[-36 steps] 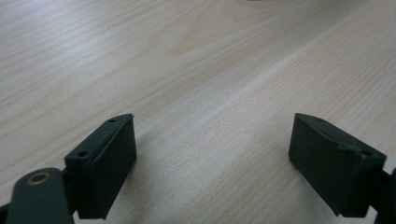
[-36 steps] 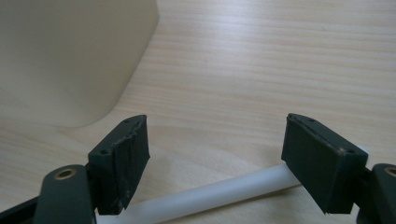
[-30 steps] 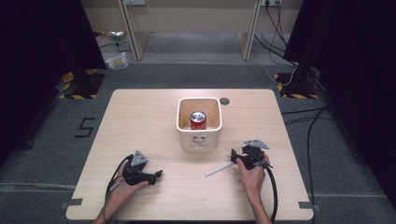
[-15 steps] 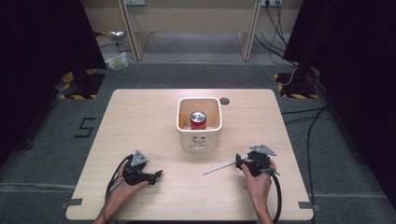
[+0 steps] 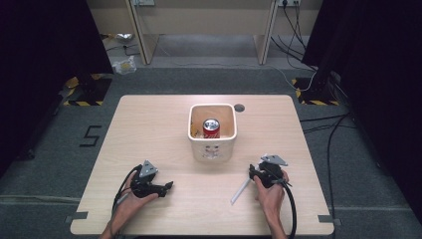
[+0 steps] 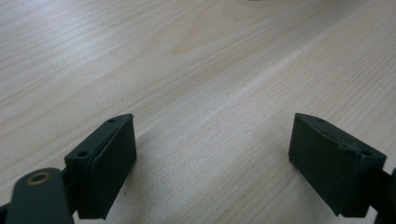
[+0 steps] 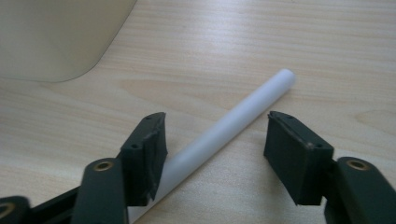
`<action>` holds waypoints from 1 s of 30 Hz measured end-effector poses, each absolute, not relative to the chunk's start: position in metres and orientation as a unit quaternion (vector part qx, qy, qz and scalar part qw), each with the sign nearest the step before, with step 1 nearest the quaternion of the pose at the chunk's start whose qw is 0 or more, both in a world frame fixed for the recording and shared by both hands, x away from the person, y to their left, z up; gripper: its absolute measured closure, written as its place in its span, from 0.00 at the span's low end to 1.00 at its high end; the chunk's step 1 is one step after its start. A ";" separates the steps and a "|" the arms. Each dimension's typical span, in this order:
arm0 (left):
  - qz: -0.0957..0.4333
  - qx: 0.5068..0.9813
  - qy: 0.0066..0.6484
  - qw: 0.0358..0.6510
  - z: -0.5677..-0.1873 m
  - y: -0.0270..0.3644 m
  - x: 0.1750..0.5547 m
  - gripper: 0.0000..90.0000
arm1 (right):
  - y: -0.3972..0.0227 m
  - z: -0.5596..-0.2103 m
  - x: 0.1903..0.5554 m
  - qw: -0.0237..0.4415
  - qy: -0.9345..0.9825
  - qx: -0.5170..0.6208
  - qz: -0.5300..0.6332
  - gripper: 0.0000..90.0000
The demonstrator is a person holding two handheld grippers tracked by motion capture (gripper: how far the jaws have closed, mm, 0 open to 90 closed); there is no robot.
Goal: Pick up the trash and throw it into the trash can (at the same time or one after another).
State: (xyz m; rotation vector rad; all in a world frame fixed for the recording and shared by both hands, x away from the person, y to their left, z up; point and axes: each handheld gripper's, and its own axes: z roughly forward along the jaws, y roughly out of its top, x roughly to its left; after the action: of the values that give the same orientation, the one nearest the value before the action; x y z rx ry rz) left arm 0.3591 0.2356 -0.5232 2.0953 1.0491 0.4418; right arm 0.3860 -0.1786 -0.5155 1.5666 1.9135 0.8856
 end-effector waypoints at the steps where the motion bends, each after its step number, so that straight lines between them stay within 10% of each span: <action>1: 0.172 0.816 0.409 0.370 -0.523 0.236 0.359 0.16 | -0.180 -0.515 0.386 0.257 0.708 0.573 0.324 0.51; 12: 0.172 0.817 0.409 0.370 -0.523 0.236 0.359 0.16 | -0.189 -0.515 0.388 0.237 0.730 0.539 0.346 0.84; 30: 0.172 0.816 0.409 0.370 -0.523 0.236 0.359 0.16 | -0.195 -0.505 0.390 0.219 0.748 0.515 0.357 0.90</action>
State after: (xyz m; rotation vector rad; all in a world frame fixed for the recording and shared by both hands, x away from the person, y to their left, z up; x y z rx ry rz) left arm 0.3591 0.2356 -0.5232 2.0951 1.0491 0.4415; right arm 0.3896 -0.1949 -0.5048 1.4262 2.0687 0.9866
